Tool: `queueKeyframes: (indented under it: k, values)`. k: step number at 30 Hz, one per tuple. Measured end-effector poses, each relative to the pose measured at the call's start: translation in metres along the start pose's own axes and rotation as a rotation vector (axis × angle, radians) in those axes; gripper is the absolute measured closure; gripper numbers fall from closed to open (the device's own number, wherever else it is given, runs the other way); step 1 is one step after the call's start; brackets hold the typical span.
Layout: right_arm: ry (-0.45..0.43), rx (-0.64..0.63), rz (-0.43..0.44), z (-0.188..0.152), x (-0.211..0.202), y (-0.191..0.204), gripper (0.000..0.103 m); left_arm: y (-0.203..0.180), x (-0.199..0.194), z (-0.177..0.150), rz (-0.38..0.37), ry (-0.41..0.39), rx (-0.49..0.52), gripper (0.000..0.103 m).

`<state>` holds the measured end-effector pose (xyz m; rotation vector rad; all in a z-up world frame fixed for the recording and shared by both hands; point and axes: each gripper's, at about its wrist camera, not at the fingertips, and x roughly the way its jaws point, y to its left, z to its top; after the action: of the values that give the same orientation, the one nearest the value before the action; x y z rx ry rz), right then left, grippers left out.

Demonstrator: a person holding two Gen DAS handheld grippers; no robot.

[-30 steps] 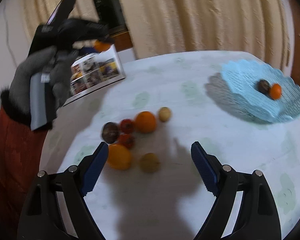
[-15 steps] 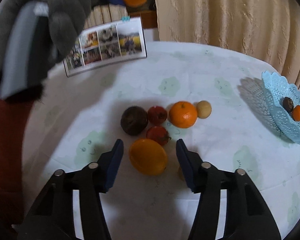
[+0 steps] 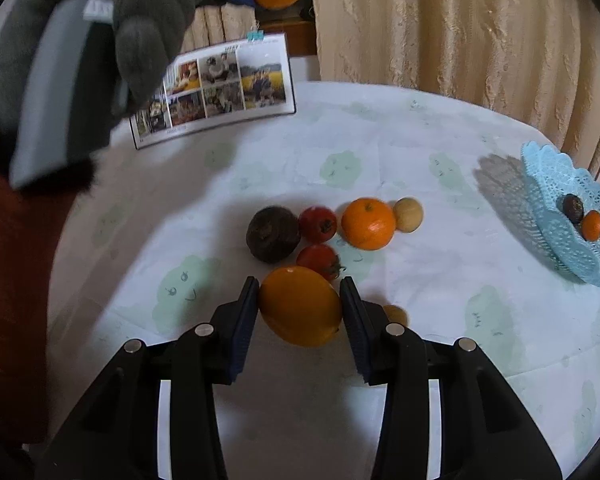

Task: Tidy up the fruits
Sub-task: 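Grasp the large orange with the right tool while the left tool holds the tangerine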

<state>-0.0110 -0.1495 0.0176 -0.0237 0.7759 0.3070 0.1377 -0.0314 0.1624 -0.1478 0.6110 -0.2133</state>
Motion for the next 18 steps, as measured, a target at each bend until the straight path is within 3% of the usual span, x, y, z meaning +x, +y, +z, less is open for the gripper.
queueKeyframes:
  k: [7, 18]
  values:
    - [-0.110, 0.070, -0.042, 0.016, -0.037, -0.025, 0.060, -0.009, -0.001, -0.003, 0.020, -0.013, 0.028, 0.060]
    - [-0.257, 0.271, -0.220, 0.035, -0.085, -0.112, 0.060, -0.031, -0.001, -0.011, 0.016, -0.019, 0.092, 0.060]
